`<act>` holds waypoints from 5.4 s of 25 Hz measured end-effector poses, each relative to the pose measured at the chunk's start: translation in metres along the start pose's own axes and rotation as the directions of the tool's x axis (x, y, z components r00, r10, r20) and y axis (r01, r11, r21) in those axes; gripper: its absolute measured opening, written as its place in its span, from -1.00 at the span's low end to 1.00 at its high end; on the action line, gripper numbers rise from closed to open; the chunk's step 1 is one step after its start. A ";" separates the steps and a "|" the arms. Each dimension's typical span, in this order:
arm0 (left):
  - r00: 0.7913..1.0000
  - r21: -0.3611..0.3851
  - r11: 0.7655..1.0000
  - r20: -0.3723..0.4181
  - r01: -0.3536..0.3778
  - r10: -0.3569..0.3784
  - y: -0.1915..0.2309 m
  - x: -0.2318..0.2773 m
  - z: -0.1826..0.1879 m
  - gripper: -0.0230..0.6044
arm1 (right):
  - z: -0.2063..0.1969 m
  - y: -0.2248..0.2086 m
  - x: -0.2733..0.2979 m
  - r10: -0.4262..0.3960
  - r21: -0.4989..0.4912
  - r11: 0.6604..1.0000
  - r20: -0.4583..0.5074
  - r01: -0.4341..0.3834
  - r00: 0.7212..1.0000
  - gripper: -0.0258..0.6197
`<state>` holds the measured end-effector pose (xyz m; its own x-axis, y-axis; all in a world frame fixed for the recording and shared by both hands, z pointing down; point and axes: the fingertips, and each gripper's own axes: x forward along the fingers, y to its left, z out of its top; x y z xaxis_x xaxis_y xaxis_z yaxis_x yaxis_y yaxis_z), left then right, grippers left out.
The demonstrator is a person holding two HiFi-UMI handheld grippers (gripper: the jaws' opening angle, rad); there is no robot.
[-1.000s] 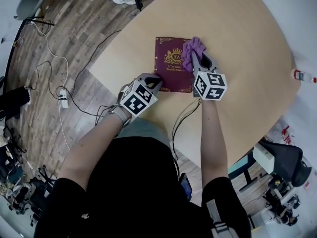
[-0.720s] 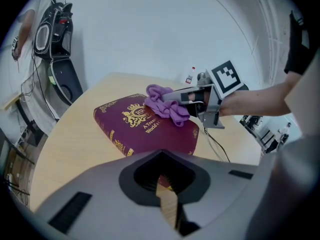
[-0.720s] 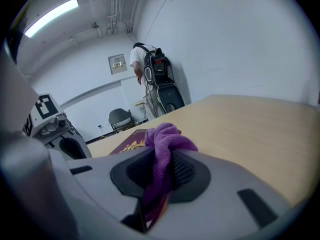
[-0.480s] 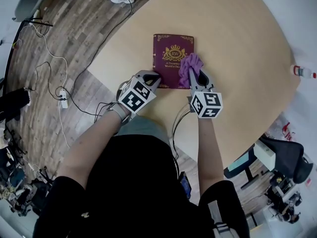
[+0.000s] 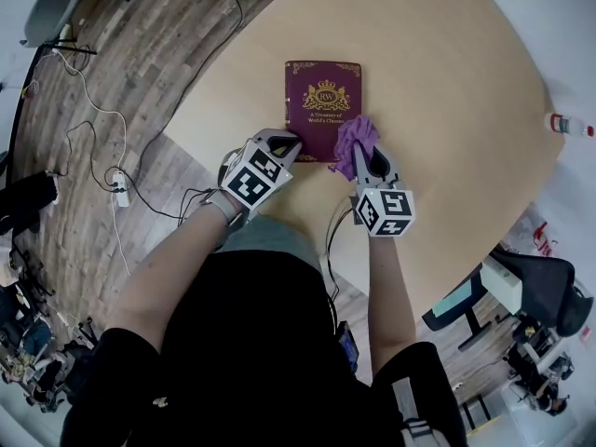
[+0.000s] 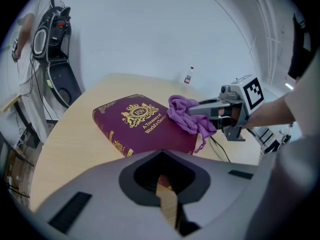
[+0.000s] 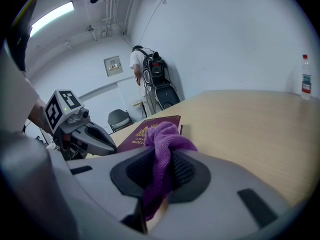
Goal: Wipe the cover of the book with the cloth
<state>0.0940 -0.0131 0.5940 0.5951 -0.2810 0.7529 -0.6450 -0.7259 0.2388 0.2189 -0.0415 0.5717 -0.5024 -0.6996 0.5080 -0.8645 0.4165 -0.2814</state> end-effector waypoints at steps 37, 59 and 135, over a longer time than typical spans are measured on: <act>0.999 0.004 0.999 0.011 0.040 -0.040 -0.001 0.000 0.002 -0.87 | -0.012 0.049 0.022 0.021 -0.031 0.999 -0.239 -0.029 0.971 -0.71; 0.998 0.006 0.998 0.022 0.059 -0.059 -0.003 0.000 0.002 -0.87 | 0.047 0.020 0.103 0.012 0.020 1.000 -0.259 -0.007 0.966 -0.71; 0.953 0.017 0.955 0.060 0.297 -0.297 -0.032 -0.012 -0.053 -0.86 | 0.010 0.069 0.071 -0.008 0.037 0.999 -0.241 0.018 0.971 -0.71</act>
<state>0.0825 0.0468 0.6100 0.7876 -0.0898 0.6097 -0.4310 -0.7873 0.4408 0.1239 -0.0684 0.5801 -0.4769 -0.5427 0.6914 -0.8732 0.3822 -0.3023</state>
